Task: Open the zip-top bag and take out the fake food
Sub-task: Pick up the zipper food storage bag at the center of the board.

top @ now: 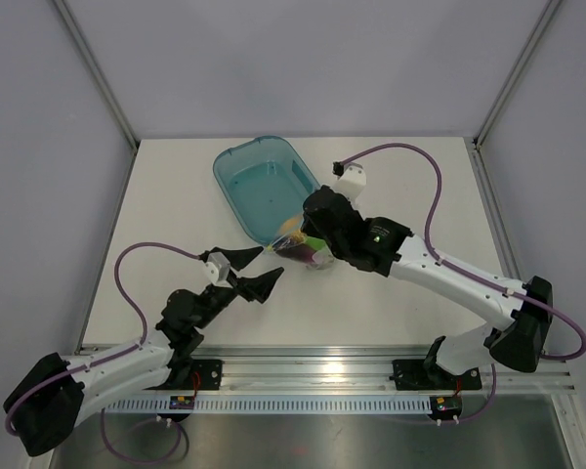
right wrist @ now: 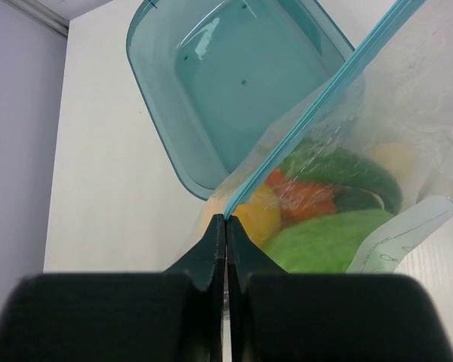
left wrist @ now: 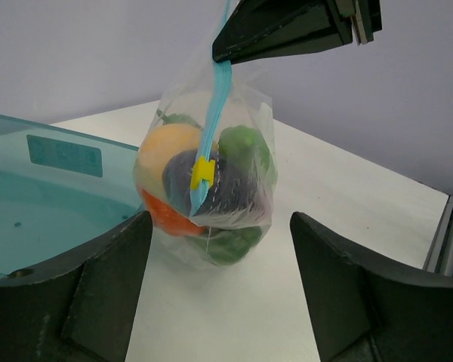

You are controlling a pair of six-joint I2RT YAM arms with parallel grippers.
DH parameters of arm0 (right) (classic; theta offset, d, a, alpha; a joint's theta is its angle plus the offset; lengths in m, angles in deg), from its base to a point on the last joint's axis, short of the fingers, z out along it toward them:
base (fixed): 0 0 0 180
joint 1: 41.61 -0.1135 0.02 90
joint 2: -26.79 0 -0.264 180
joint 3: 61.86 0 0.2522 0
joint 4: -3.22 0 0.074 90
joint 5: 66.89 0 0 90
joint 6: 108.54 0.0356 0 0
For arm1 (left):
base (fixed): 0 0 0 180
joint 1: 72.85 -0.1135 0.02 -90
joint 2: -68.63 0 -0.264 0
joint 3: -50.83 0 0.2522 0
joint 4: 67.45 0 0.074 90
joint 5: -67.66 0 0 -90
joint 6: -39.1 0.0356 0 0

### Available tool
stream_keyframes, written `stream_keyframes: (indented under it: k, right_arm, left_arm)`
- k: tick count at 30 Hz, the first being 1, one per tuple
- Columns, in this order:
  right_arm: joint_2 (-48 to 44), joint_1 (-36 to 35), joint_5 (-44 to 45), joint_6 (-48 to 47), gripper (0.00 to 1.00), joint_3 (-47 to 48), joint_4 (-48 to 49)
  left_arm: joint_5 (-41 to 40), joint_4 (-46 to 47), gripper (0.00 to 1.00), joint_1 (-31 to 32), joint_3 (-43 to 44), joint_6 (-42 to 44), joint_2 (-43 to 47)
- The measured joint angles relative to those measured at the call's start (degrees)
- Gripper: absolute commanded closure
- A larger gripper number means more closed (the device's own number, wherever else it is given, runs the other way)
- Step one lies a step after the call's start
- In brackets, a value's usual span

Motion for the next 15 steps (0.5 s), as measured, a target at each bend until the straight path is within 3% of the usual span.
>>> stream_keyframes:
  k: [6,10,15]
  right_arm:
    - [-1.46,-0.24,-1.49,-0.04,1.0,-1.81,0.96]
    - [-3.08,-0.52,-2.58,-0.07,1.0,-2.93,1.68]
    - [-4.59,-1.05,-2.82,-0.24,1.0,-3.41,2.34]
  left_arm:
    - [1.73,0.09,0.35,0.0,0.55,1.05,-1.29]
    - [2.05,0.04,0.52,0.0,0.57,1.44,-1.07]
    - [2.34,-0.52,0.57,0.0,1.2,2.23,-1.14]
